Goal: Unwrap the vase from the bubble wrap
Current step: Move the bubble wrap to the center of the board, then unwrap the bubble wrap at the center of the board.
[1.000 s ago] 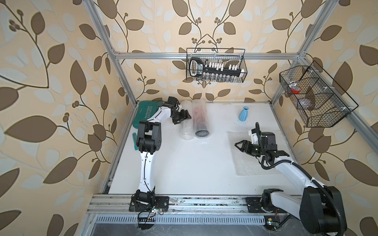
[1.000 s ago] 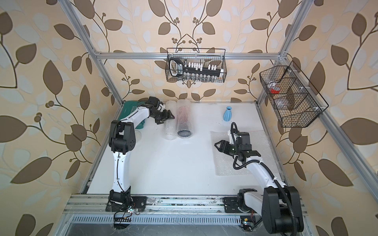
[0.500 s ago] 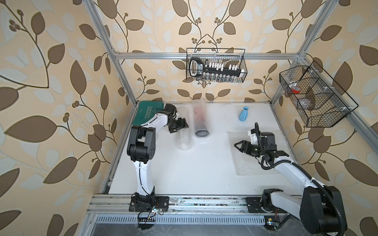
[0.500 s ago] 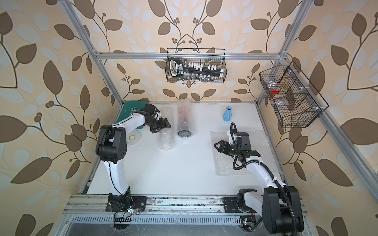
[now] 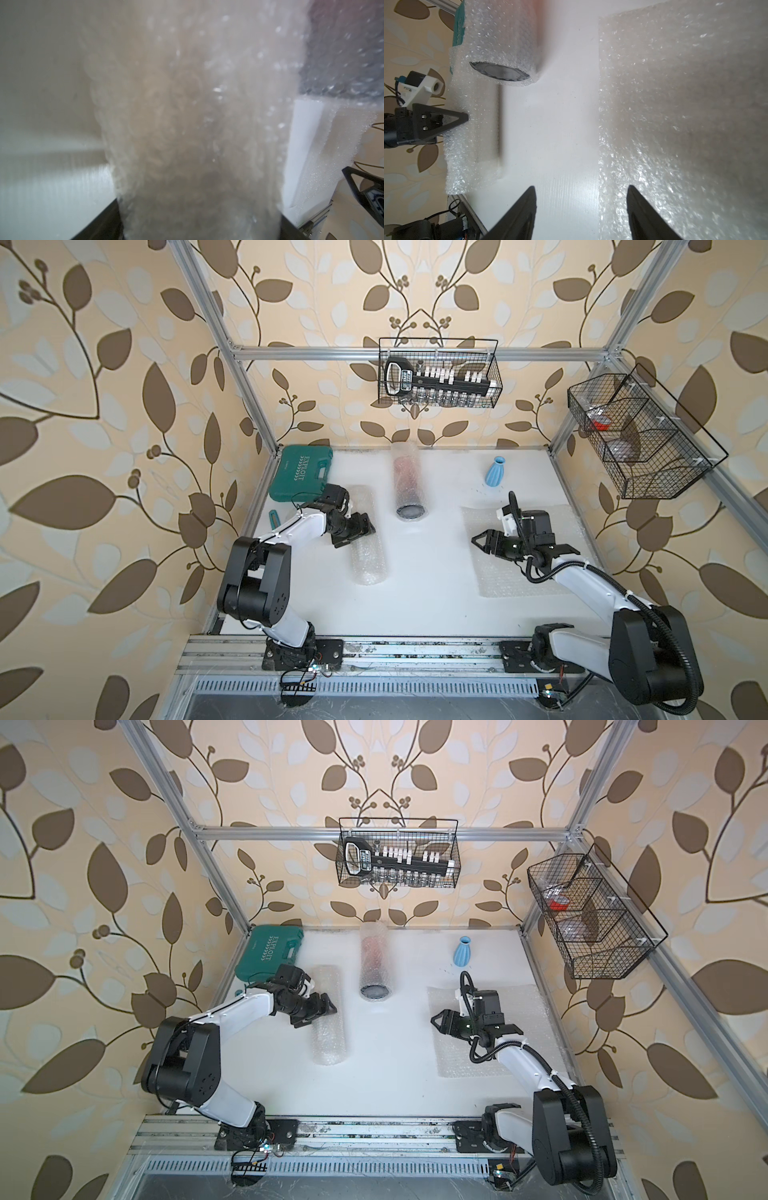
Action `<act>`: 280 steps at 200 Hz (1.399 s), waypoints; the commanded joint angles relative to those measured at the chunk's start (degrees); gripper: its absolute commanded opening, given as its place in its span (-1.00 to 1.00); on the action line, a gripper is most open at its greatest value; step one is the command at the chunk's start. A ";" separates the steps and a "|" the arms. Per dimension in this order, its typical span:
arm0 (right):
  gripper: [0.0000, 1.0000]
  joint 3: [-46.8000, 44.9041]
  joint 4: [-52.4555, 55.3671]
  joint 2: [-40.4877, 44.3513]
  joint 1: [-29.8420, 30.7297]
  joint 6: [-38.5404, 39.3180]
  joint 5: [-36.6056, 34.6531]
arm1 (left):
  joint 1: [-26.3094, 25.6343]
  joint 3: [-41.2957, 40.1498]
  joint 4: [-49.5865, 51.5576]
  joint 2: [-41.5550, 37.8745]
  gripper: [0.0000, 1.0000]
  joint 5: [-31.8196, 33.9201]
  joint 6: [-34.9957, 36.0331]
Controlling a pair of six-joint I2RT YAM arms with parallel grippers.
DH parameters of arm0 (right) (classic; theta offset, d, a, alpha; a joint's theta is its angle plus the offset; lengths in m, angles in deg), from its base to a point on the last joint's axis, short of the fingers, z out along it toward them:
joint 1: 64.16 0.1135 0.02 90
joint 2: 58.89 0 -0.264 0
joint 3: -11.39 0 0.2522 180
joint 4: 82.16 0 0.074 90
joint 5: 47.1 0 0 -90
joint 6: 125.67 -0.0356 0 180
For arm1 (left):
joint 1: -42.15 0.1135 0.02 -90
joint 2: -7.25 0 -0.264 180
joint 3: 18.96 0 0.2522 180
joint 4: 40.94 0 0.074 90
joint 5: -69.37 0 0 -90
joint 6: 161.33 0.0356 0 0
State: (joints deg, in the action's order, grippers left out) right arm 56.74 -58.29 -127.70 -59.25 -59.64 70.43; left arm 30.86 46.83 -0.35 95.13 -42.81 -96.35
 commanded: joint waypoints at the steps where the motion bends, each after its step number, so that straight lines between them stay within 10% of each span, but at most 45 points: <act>1: 0.35 0.77 0.53 -1.29 1.09 1.29 -1.68 | -3.42 -4.43 5.78 -4.76 0.67 3.63 -3.41; 81: 0.36 3.80 0.16 -3.84 10.69 -0.37 -5.82 | -14.76 -10.83 2.84 -9.17 0.72 5.40 -10.91; 117: 0.36 7.08 -0.42 -5.82 18.10 -2.50 -7.48 | -14.90 -10.28 1.01 -11.08 0.98 2.53 -9.93; 280: 0.26 22.85 -6.03 -23.54 38.14 -8.06 -3.58 | -14.90 -11.86 -2.79 -17.15 0.81 -6.48 -6.87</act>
State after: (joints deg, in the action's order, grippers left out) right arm 77.40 -62.77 -149.56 -22.33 -66.63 65.05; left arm 16.57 35.64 -2.02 79.96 -46.20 -104.67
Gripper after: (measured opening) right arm 0.635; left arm 0.920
